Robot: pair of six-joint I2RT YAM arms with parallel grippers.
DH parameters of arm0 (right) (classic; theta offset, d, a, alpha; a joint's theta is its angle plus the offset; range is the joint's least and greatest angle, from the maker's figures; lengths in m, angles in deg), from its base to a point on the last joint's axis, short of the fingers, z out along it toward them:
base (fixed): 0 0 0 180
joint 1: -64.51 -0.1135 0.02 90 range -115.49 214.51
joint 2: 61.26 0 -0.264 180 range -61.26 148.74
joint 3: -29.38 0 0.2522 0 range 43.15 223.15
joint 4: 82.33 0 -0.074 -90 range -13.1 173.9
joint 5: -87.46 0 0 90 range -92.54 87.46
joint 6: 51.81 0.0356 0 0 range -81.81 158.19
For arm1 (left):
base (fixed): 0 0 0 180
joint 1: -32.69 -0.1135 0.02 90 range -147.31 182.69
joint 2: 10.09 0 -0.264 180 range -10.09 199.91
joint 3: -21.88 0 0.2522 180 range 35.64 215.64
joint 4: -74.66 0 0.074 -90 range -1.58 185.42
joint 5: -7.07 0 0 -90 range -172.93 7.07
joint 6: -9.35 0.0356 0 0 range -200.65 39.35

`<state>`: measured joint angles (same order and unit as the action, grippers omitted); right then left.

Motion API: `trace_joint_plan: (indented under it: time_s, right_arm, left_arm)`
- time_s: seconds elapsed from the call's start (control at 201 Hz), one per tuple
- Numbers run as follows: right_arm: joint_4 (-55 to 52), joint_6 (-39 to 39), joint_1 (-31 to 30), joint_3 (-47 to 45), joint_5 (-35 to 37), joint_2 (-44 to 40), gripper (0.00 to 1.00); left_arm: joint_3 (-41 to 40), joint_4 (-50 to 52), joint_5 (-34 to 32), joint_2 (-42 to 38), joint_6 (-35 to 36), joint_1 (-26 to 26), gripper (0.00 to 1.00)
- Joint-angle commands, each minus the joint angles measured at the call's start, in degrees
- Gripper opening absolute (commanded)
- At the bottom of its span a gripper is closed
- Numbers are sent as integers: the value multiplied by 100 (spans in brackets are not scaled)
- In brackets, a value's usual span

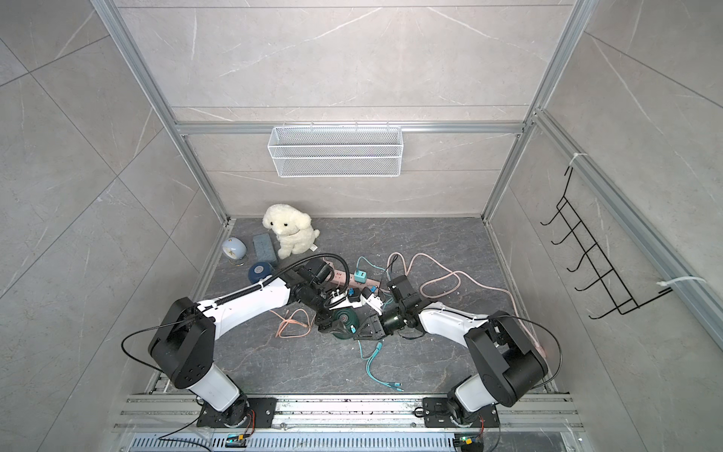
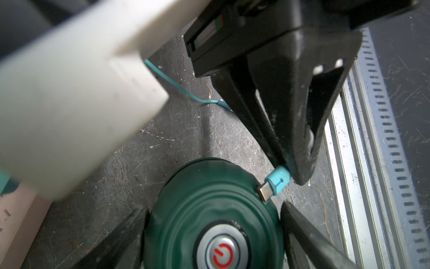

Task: Charge the cordless meat grinders
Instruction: Insert the charging cable into the cordless meat grinder.

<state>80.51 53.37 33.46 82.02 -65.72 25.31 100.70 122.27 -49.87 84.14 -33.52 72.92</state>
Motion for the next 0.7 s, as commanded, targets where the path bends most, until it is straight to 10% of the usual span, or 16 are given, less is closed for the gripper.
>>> trace_joint_plan:
  time_s: [0.0,0.697]
  right_arm:
    - [-46,-65,26,-88,-142,-87,11]
    - [-48,-103,31,-19,-160,43,11]
  left_arm:
    - [-78,101,-36,-1,15,38,57]
    - [-90,85,-45,-51,-46,38,56]
